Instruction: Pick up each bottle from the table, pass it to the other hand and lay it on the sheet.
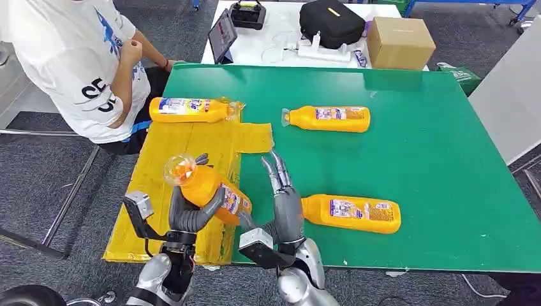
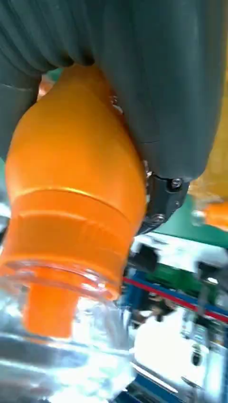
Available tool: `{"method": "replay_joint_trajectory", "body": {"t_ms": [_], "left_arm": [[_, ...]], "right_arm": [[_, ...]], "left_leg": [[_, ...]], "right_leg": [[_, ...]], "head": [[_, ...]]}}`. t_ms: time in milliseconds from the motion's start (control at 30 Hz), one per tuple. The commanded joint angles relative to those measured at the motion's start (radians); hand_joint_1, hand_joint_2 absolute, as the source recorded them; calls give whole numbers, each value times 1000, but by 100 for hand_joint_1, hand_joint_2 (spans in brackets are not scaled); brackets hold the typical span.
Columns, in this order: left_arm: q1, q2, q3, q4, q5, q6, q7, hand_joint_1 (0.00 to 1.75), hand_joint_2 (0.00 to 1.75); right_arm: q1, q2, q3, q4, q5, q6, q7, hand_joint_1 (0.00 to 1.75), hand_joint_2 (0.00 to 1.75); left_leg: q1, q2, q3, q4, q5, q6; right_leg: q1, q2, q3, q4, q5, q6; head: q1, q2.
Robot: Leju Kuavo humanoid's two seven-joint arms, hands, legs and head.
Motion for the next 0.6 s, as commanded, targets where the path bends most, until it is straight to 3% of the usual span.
{"method": "replay_joint_trajectory", "body": {"t_ms": [33,167,433,500,600], "left_arm": [[-110,-32,127,92,-68,145,-47,175,175],[-153,-11,141,116,-187,261,-99,175,175],[-206,4,179,137,-282,342,-137,175,175],[-263,52,150,172,-483,435,-148,175,175],[-277,48,168,181,-493,423,-146,175,175]], "right_arm": [[46,-9,-51,-159,13,-10,-3,0,0],[45,-1,-58,-166,-42,-10,-37,0,0],[62,16,-91,-244,-95,-10,-94,0,0],[68,33,-118,-309,-132,-10,-111,0,0],[65,29,-116,-311,-136,-10,-111,0,0]], "left_leg": [[1,0,3,1,-2,-1],[1,-2,2,0,0,-1],[1,-1,3,0,-1,-1],[1,-1,3,1,-2,-1],[1,-2,2,1,-1,-1]], "right_leg": [[1,-2,4,0,-2,-1],[1,-3,3,-1,-1,-1],[1,-2,4,0,-1,-2],[1,-3,4,0,-2,-2],[1,-3,3,1,-2,-2]], "head": [[0,0],[0,0],[0,0],[0,0],[0,0]]}}
